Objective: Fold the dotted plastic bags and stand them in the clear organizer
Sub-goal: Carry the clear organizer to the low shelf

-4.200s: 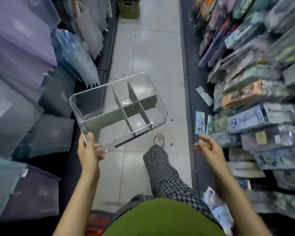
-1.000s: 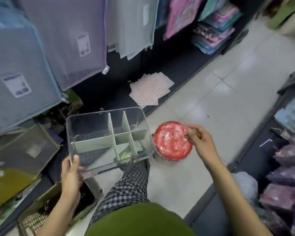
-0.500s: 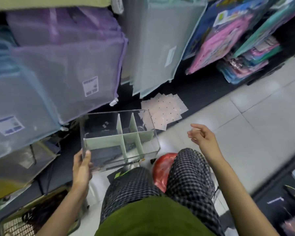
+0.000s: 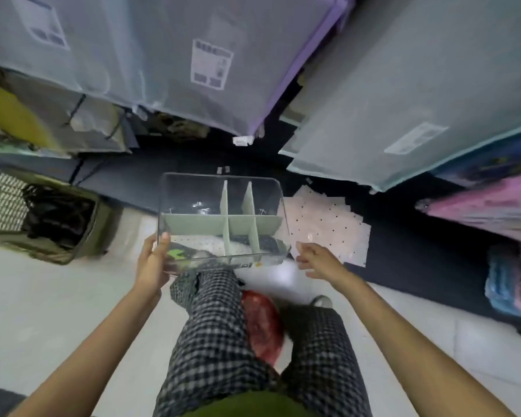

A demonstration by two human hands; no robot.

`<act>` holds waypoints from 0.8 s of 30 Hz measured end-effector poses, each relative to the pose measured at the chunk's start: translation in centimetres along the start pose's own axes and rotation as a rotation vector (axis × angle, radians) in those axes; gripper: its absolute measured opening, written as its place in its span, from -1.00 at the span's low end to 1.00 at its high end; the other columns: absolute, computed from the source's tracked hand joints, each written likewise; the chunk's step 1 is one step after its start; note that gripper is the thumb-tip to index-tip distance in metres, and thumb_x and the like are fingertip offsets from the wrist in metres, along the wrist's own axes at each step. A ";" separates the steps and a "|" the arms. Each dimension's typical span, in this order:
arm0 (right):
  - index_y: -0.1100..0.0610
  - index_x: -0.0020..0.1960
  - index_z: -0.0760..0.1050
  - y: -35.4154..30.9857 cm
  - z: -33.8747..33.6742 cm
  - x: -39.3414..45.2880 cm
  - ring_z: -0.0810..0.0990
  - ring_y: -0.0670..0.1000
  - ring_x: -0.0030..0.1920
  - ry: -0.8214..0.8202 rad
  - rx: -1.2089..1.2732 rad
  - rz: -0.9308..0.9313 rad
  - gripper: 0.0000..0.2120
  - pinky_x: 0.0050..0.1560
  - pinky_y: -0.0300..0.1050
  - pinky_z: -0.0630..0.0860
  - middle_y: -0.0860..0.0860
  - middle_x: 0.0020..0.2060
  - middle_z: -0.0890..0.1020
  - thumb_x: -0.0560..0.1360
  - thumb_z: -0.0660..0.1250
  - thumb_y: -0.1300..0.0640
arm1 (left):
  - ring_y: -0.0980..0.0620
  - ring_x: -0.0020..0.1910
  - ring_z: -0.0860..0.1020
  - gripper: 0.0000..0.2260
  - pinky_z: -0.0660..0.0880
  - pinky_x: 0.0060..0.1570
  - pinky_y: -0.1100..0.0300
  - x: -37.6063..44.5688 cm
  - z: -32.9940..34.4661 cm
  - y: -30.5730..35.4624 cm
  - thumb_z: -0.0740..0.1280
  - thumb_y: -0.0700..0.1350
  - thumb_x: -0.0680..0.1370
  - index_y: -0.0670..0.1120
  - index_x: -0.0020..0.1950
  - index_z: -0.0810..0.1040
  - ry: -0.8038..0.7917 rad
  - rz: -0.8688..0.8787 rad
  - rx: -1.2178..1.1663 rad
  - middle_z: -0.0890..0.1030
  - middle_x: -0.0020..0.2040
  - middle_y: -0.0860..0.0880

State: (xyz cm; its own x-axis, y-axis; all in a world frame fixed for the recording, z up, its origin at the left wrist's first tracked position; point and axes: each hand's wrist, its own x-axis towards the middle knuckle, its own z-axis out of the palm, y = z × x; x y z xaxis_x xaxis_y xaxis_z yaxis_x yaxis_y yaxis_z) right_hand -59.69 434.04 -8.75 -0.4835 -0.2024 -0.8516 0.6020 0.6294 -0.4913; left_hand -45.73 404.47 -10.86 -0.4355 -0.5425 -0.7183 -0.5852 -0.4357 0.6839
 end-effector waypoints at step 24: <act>0.13 0.16 0.38 6.6 8.3 45.3 0.57 -0.02 -0.24 0.034 0.812 -0.001 -0.68 -0.06 -0.10 0.59 0.10 -0.25 0.58 0.46 0.38 0.31 | -0.13 0.49 0.14 -0.24 0.27 0.39 -0.08 34.8 13.6 -16.4 -0.04 0.48 0.41 0.06 0.47 0.29 -0.047 0.798 1.088 0.27 0.48 -0.05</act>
State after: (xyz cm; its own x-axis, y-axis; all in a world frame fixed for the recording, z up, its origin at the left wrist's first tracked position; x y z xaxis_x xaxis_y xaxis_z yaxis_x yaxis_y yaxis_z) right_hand -72.36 422.81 -52.04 -0.4952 -0.1712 -0.8518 0.8687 -0.1139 -0.4821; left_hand -60.61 402.52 -48.77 -0.9185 -0.3445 -0.1941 -0.3952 0.7820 0.4820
